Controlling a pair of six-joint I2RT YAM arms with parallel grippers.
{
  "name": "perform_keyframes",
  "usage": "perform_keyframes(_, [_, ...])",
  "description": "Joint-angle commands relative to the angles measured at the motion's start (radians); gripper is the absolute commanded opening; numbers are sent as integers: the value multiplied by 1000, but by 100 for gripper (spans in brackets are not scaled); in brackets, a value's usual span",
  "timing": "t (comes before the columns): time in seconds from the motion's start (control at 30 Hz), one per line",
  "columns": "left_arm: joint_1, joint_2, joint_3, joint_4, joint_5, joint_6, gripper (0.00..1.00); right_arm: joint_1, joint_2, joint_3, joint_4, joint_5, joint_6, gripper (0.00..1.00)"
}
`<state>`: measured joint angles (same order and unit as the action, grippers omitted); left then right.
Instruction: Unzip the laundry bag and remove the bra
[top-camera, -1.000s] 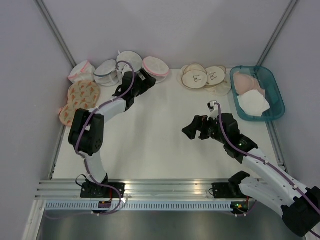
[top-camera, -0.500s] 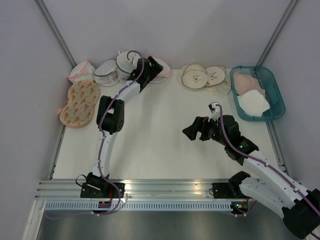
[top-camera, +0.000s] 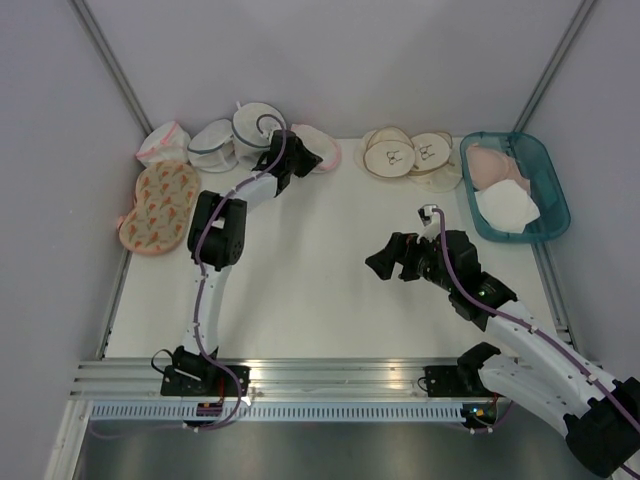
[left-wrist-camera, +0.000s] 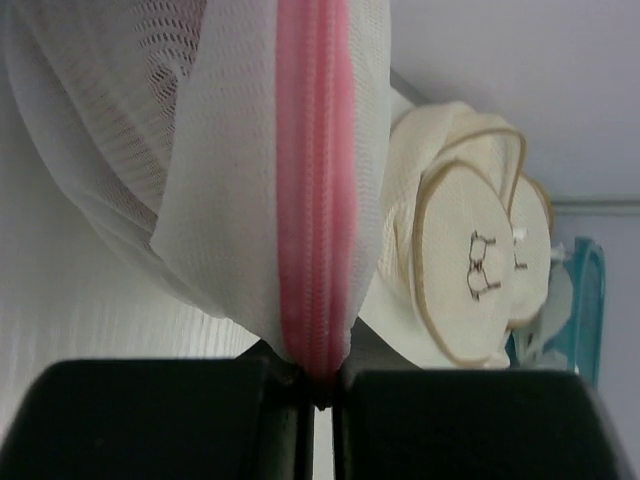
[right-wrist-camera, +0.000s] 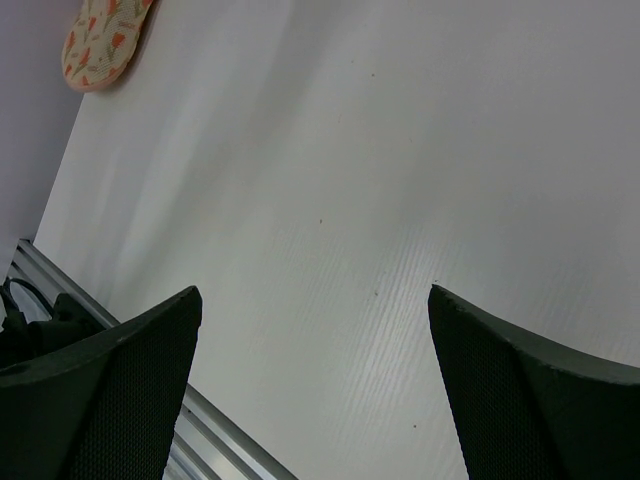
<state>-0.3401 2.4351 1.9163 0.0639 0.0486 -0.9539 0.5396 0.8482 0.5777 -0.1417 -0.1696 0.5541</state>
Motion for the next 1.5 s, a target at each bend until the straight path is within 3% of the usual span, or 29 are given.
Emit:
perform_keyframes(0.0, [6,-161,-191,154,226,12,2,3,-8,11,19,59,3,98])
perform_keyframes(0.2, [13,-332,-563,309,641,81,2,3,-3,85,-61,290,9,98])
perform_keyframes(0.27, [10,-369,-612,236,827,197,2,2,21,123,-90,346,6,98])
perform_keyframes(0.33, [6,-383,-614,-11,933,311,2,0,69,160,-102,360,-5,98])
perform_keyframes(0.57, [-114,-513,-622,-519,900,795,2,-24,209,247,-114,308,-68,98])
perform_keyframes(0.7, [-246,-513,-554,-823,678,1013,2,-85,258,263,-102,243,-82,98])
perform_keyframes(0.93, [-321,-409,-540,-957,556,1060,2,-132,341,278,-111,173,-121,98])
perform_keyframes(1.07, [-323,-332,-499,-1018,458,1055,2,-132,365,263,-118,21,-149,90])
perform_keyframes(1.3, [-323,-274,-416,-1046,435,1063,2,-130,272,124,-69,-267,-145,87])
perform_keyframes(1.47, [-323,-223,-330,-1081,416,1063,2,-121,236,57,-52,-338,-108,88])
